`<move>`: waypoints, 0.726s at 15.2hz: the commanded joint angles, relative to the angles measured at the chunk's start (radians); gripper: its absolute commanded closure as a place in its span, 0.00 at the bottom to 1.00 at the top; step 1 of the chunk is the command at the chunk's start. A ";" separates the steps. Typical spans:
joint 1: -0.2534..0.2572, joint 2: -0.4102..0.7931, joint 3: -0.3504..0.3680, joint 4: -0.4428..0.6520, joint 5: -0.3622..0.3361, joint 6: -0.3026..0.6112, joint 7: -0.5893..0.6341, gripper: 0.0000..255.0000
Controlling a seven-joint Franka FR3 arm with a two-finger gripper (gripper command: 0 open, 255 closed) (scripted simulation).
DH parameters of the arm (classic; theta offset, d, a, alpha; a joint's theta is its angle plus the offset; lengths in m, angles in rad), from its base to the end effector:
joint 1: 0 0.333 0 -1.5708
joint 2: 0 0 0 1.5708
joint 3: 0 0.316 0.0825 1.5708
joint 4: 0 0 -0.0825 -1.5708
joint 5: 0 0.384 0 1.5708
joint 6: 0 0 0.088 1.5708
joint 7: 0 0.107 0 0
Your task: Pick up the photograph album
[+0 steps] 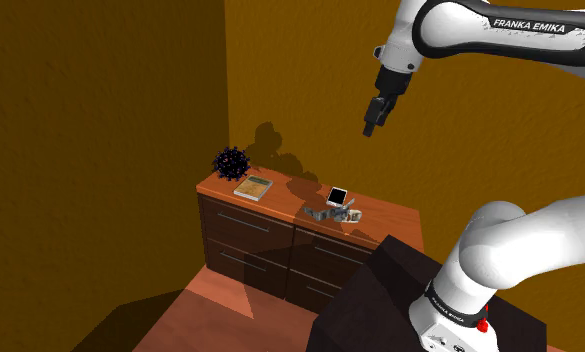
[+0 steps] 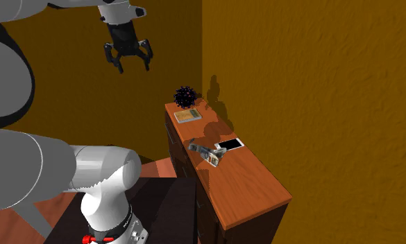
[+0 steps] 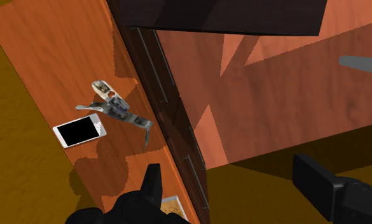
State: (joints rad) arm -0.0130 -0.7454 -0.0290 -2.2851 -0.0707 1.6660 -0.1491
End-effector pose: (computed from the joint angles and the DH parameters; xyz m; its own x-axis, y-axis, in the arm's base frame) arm 0.3277 -0.0238 0.6205 0.9860 0.1188 0.1167 0.1113 -0.9914 0.0691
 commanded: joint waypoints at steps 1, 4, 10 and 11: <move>0.000 0.000 0.000 0.000 0.000 0.000 0.000 0.00; 0.000 0.004 -0.059 -0.078 -0.017 0.088 -0.079 0.00; 0.001 0.063 -0.184 -0.194 -0.049 0.271 -0.243 0.00; 0.002 0.080 -0.205 -0.208 -0.053 0.302 -0.271 0.00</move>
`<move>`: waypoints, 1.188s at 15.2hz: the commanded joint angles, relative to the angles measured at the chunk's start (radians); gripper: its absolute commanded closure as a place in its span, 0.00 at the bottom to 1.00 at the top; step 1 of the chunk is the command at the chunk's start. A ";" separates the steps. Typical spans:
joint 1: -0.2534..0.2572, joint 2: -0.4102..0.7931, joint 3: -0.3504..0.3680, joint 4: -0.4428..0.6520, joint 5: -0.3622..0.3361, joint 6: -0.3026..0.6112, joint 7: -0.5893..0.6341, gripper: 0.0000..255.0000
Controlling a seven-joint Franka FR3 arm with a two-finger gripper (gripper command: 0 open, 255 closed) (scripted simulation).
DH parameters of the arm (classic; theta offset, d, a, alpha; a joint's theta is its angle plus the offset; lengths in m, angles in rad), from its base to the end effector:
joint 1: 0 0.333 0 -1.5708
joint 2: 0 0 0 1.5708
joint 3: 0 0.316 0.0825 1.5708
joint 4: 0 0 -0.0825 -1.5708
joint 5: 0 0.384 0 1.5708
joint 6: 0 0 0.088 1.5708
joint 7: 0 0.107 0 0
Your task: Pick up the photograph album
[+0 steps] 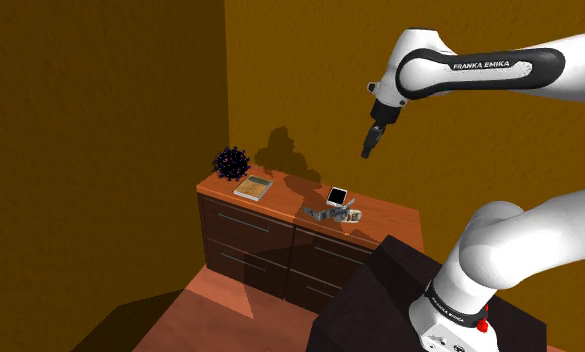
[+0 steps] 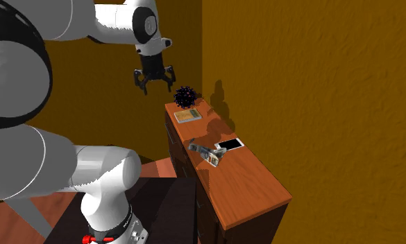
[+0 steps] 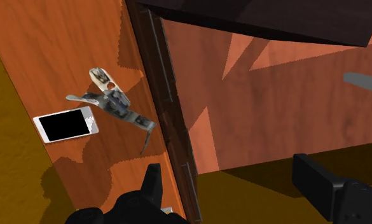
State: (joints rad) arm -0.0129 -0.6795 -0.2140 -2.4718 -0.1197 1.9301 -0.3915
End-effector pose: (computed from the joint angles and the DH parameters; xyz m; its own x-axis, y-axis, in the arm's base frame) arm 0.3505 -0.0989 0.5264 0.9638 0.2355 0.1252 0.2332 -0.9719 0.0329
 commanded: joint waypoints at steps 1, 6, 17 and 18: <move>0.003 0.034 -0.042 -0.033 -0.007 0.070 -0.057 0.00; 0.021 0.159 -0.156 -0.068 -0.003 0.230 -0.211 0.00; 0.154 0.601 -0.415 0.011 0.284 0.525 -0.711 0.00; 0.163 0.653 -0.428 0.030 0.344 0.538 -0.777 0.00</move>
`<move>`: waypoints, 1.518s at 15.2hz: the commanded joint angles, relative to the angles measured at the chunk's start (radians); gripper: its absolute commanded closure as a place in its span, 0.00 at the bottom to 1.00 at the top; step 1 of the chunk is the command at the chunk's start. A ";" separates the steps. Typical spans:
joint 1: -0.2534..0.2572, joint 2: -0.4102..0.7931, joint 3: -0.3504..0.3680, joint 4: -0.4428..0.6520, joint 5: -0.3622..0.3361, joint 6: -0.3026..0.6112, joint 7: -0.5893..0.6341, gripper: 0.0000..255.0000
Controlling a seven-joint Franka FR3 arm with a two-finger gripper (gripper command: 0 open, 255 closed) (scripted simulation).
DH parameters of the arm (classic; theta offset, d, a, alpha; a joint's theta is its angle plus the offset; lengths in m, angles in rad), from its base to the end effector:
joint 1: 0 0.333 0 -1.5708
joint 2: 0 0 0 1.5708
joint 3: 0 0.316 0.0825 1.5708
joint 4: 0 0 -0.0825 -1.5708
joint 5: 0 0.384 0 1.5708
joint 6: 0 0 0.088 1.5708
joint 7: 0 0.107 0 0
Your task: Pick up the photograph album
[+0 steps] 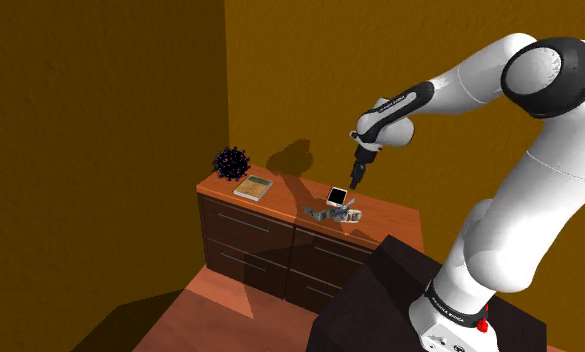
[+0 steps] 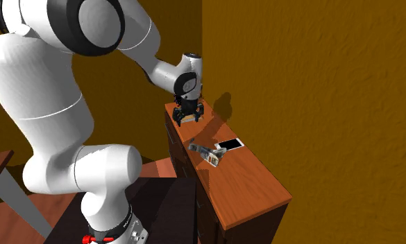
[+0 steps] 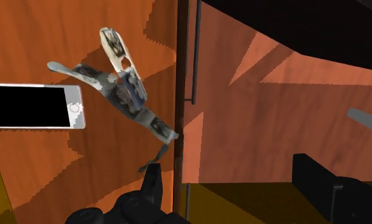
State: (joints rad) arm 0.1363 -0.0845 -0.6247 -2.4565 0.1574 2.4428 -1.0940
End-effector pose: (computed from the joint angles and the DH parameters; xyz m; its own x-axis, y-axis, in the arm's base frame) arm 0.4221 -0.2229 0.3284 0.8735 0.4606 0.1580 0.4709 -0.8815 -0.0339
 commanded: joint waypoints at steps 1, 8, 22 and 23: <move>0.017 0.112 -0.023 0.036 0.131 0.035 -0.143 0.00; -0.112 0.459 0.086 0.234 0.483 0.033 -0.526 0.00; -0.311 0.859 0.266 0.560 0.657 0.027 -0.766 0.00; -0.315 0.871 0.272 0.566 0.663 0.033 -0.771 0.00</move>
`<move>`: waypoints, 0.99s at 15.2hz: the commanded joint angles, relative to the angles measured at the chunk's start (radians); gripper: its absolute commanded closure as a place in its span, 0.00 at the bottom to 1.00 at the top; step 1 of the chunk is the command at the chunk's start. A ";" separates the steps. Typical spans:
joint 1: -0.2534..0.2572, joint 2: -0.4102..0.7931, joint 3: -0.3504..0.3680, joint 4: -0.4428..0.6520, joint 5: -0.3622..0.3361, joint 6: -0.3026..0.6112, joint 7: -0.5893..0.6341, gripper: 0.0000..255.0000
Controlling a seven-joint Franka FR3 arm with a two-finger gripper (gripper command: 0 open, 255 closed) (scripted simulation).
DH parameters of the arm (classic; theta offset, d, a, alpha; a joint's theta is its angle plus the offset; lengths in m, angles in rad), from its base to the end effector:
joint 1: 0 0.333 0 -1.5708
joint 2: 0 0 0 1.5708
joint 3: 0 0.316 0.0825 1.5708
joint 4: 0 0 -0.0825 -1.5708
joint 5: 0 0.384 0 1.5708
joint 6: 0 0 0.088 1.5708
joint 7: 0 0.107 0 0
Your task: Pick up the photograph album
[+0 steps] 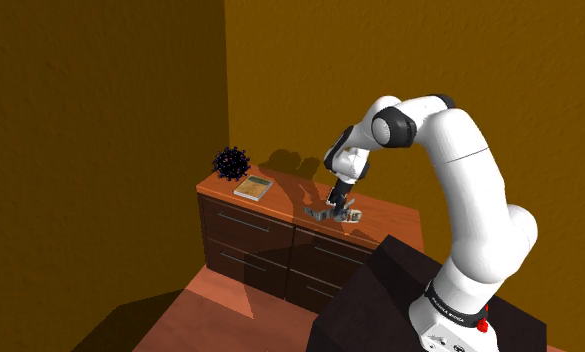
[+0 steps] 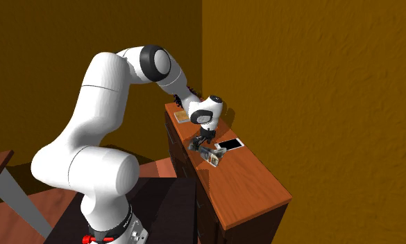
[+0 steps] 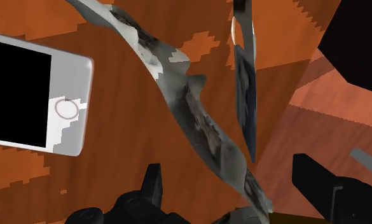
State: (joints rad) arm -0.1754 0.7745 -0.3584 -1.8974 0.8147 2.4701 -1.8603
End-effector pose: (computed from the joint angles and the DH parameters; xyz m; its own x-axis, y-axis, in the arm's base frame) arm 0.5177 -0.3087 0.1006 0.7342 0.6476 0.2036 0.6721 -0.7357 -0.0834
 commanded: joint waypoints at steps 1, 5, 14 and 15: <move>-0.010 0.031 0.014 0.017 0.015 0.014 -0.012 0.00; -0.011 0.029 0.014 0.014 0.015 0.015 -0.014 1.00; -0.006 0.019 0.009 0.010 0.009 0.009 -0.007 1.00; -0.002 0.007 0.003 0.004 0.003 0.003 -0.002 1.00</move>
State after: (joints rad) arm -0.1805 0.7881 -0.3509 -1.8923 0.8234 2.4786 -1.8681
